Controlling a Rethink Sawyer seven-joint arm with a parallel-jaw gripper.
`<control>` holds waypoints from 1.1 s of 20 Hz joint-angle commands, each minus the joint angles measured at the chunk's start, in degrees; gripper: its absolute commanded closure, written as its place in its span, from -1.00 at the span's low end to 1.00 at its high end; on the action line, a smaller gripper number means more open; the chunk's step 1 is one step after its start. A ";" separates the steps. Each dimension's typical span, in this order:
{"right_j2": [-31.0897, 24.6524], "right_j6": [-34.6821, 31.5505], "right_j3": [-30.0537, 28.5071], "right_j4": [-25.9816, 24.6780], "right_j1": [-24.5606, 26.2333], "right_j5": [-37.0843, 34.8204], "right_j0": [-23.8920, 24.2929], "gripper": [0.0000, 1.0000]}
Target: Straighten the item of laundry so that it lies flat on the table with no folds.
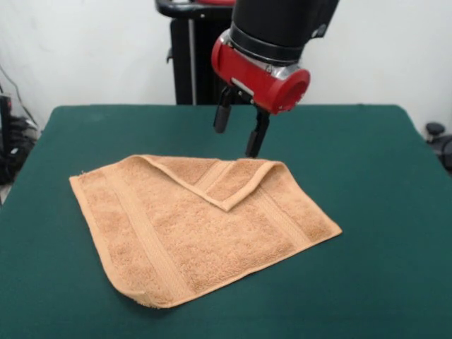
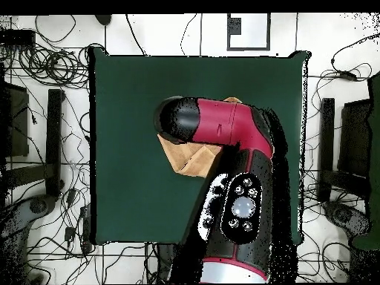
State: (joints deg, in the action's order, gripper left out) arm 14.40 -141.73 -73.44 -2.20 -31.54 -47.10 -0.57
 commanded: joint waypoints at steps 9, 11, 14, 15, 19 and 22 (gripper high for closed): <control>-6.23 -3.85 -13.92 4.32 1.01 -2.60 1.53 -1.00; -6.54 -4.57 -14.89 5.05 1.16 -1.49 1.47 -1.00; -7.19 -5.03 -15.83 6.00 1.33 -0.69 1.57 -1.00; -7.53 -5.05 -16.19 6.46 1.39 -0.47 1.67 -1.00; -7.69 -5.82 -16.69 7.36 1.74 1.09 1.37 -1.00; -7.36 -7.29 -17.03 8.02 2.12 2.75 0.63 -1.00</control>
State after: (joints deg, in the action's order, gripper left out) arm 14.01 -141.73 -82.14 2.34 -32.53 -47.07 1.40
